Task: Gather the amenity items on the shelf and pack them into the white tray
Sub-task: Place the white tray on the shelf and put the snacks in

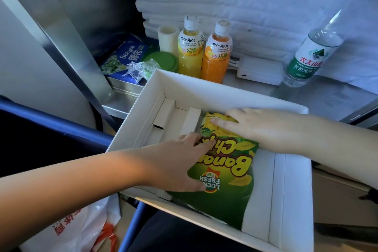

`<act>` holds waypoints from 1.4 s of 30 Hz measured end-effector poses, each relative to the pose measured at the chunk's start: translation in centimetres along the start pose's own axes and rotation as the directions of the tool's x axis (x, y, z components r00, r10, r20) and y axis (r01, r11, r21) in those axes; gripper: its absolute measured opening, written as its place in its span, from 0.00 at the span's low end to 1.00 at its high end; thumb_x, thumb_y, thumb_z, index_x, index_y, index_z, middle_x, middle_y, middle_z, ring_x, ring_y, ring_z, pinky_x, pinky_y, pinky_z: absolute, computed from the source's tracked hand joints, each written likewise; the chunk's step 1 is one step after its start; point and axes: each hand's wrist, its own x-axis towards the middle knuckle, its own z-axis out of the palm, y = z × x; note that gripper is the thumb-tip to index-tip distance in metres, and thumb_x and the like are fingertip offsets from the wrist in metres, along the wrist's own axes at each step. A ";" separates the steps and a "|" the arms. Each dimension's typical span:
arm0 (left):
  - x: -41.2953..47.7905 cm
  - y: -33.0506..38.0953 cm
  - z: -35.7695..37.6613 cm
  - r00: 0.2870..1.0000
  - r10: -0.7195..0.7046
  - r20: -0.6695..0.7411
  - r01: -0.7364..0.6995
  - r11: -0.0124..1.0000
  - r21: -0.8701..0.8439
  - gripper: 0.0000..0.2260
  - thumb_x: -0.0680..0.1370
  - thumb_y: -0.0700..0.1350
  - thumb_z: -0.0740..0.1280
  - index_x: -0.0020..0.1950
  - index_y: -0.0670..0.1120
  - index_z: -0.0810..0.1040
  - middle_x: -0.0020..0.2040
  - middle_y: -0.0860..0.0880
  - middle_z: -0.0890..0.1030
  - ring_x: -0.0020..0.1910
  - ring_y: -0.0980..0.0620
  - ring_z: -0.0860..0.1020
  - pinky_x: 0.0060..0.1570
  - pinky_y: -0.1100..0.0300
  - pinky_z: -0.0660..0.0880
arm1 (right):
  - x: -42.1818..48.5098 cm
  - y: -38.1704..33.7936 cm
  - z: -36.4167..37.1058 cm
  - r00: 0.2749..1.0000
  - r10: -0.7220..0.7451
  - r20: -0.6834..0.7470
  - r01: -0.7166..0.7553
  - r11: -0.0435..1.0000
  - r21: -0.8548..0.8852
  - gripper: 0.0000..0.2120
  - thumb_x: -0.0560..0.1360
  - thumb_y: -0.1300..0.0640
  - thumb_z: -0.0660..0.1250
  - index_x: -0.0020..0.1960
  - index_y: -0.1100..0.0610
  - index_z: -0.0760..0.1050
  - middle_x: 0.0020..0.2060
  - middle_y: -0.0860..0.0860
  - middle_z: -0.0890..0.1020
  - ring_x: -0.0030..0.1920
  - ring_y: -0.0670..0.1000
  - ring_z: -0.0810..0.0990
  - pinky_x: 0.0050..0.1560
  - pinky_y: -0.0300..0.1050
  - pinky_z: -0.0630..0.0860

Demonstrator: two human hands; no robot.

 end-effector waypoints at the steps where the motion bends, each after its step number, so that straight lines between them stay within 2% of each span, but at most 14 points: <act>1: 0.1 0.2 0.0 1.000 0.001 0.006 -0.001 1.000 0.012 0.41 0.73 0.64 0.63 0.75 0.58 0.38 0.73 0.59 0.50 0.68 0.53 0.62 0.65 0.59 0.65 | 0.0 -0.1 0.0 1.000 0.012 -0.026 -0.012 1.000 0.010 0.27 0.79 0.37 0.46 0.72 0.50 0.61 0.54 0.57 0.66 0.65 0.60 0.67 0.64 0.55 0.65; 3: 0.2 0.4 0.2 1.000 0.000 0.014 -0.001 0.999 0.044 0.42 0.74 0.64 0.63 0.75 0.57 0.37 0.73 0.57 0.51 0.69 0.53 0.61 0.65 0.58 0.65 | 0.0 -0.2 0.0 0.999 0.034 -0.025 -0.034 0.999 0.005 0.29 0.78 0.35 0.46 0.71 0.51 0.61 0.51 0.53 0.62 0.64 0.60 0.69 0.63 0.55 0.66; 7: 0.5 0.3 0.2 1.000 0.002 0.031 -0.004 0.997 0.074 0.43 0.73 0.64 0.63 0.75 0.55 0.36 0.73 0.57 0.51 0.69 0.52 0.58 0.66 0.59 0.62 | 0.7 -0.3 0.0 1.000 0.021 -0.013 -0.021 0.999 -0.050 0.28 0.78 0.35 0.46 0.70 0.51 0.61 0.50 0.52 0.62 0.63 0.60 0.70 0.62 0.56 0.67; 15: 0.2 0.0 0.7 0.996 0.006 0.086 0.000 0.997 -0.076 0.43 0.72 0.66 0.64 0.75 0.59 0.37 0.74 0.64 0.44 0.73 0.57 0.51 0.66 0.62 0.55 | 1.2 0.5 0.5 0.998 0.056 -0.032 -0.057 0.997 -0.052 0.26 0.78 0.35 0.47 0.68 0.50 0.62 0.48 0.53 0.64 0.61 0.61 0.71 0.60 0.57 0.67; 20: -0.2 0.3 0.8 0.995 0.021 0.095 -0.006 0.988 -0.156 0.43 0.71 0.65 0.65 0.74 0.61 0.38 0.74 0.65 0.40 0.73 0.60 0.49 0.63 0.64 0.50 | -0.1 0.2 0.5 0.988 0.095 -0.123 -0.104 0.993 -0.063 0.21 0.80 0.43 0.49 0.68 0.54 0.63 0.43 0.52 0.63 0.57 0.60 0.72 0.50 0.51 0.65; 22: -0.1 0.5 0.6 0.994 0.031 0.101 -0.008 0.975 -0.221 0.42 0.72 0.63 0.67 0.75 0.60 0.41 0.74 0.67 0.43 0.69 0.62 0.54 0.63 0.67 0.53 | -1.0 -0.1 0.1 0.987 0.121 -0.104 -0.126 0.991 -0.044 0.23 0.79 0.44 0.46 0.71 0.53 0.59 0.47 0.56 0.67 0.59 0.60 0.72 0.48 0.51 0.67; 23: 0.0 0.7 0.5 0.994 0.041 0.102 -0.014 0.967 -0.254 0.42 0.72 0.62 0.67 0.75 0.60 0.43 0.73 0.68 0.46 0.66 0.64 0.57 0.61 0.68 0.55 | -1.1 0.0 -0.2 0.986 0.119 -0.117 -0.119 0.993 0.011 0.25 0.78 0.46 0.47 0.74 0.51 0.54 0.54 0.59 0.68 0.60 0.61 0.71 0.45 0.50 0.66; 25: 0.1 0.9 0.2 0.992 0.066 0.104 -0.030 0.948 -0.316 0.41 0.72 0.61 0.68 0.76 0.60 0.45 0.72 0.68 0.49 0.62 0.65 0.59 0.61 0.69 0.57 | -1.6 0.4 -0.5 0.987 0.091 -0.134 -0.094 0.996 -0.010 0.32 0.78 0.53 0.56 0.76 0.45 0.42 0.62 0.60 0.63 0.61 0.61 0.70 0.42 0.48 0.64; 26: 0.2 1.0 0.0 0.991 0.079 0.105 -0.037 0.933 -0.357 0.40 0.72 0.60 0.69 0.76 0.60 0.47 0.72 0.67 0.51 0.62 0.65 0.60 0.62 0.68 0.59 | -1.7 0.5 -0.5 0.987 0.093 -0.131 -0.098 0.995 -0.031 0.33 0.78 0.54 0.57 0.76 0.45 0.41 0.62 0.59 0.63 0.61 0.61 0.69 0.42 0.48 0.64; 29: 0.2 0.7 -0.3 0.991 0.084 0.108 -0.012 0.840 -0.543 0.39 0.71 0.57 0.71 0.76 0.58 0.51 0.72 0.62 0.59 0.65 0.62 0.67 0.66 0.61 0.65 | -0.9 1.1 0.0 0.993 0.057 -0.107 -0.063 0.996 -0.057 0.26 0.78 0.44 0.45 0.73 0.54 0.57 0.49 0.55 0.69 0.60 0.59 0.71 0.47 0.49 0.64; 32: 0.2 0.6 -0.2 0.990 0.094 0.104 -0.006 0.769 -0.639 0.40 0.70 0.54 0.72 0.76 0.56 0.53 0.71 0.62 0.63 0.66 0.60 0.68 0.67 0.54 0.67 | -0.6 1.2 0.6 0.994 0.031 -0.109 -0.038 0.998 -0.059 0.24 0.79 0.38 0.48 0.66 0.52 0.63 0.34 0.50 0.60 0.57 0.59 0.73 0.56 0.51 0.69; 36: 0.5 0.3 -0.6 0.990 0.102 0.096 0.003 0.670 -0.743 0.38 0.70 0.52 0.73 0.75 0.54 0.57 0.64 0.66 0.69 0.61 0.68 0.70 0.64 0.63 0.68 | -0.3 2.2 0.8 0.990 0.025 -0.140 -0.036 0.996 -0.081 0.23 0.78 0.35 0.50 0.63 0.50 0.65 0.35 0.50 0.61 0.54 0.58 0.73 0.55 0.51 0.70; 39: 0.7 0.3 -0.6 0.983 0.131 0.129 0.023 0.608 -0.794 0.33 0.72 0.50 0.71 0.73 0.54 0.60 0.65 0.63 0.71 0.62 0.67 0.69 0.64 0.66 0.67 | -0.2 2.7 0.5 0.988 0.034 -0.152 -0.054 0.991 -0.125 0.21 0.78 0.36 0.51 0.62 0.50 0.65 0.35 0.50 0.62 0.48 0.55 0.71 0.54 0.50 0.71; 42: 1.0 0.7 0.2 0.973 0.140 0.186 0.031 0.715 -0.699 0.34 0.74 0.51 0.70 0.75 0.56 0.54 0.68 0.65 0.65 0.54 0.75 0.69 0.55 0.77 0.66 | -0.1 2.9 0.2 0.990 0.044 -0.131 -0.057 0.993 -0.099 0.20 0.79 0.39 0.52 0.64 0.50 0.64 0.34 0.49 0.60 0.52 0.57 0.72 0.55 0.50 0.70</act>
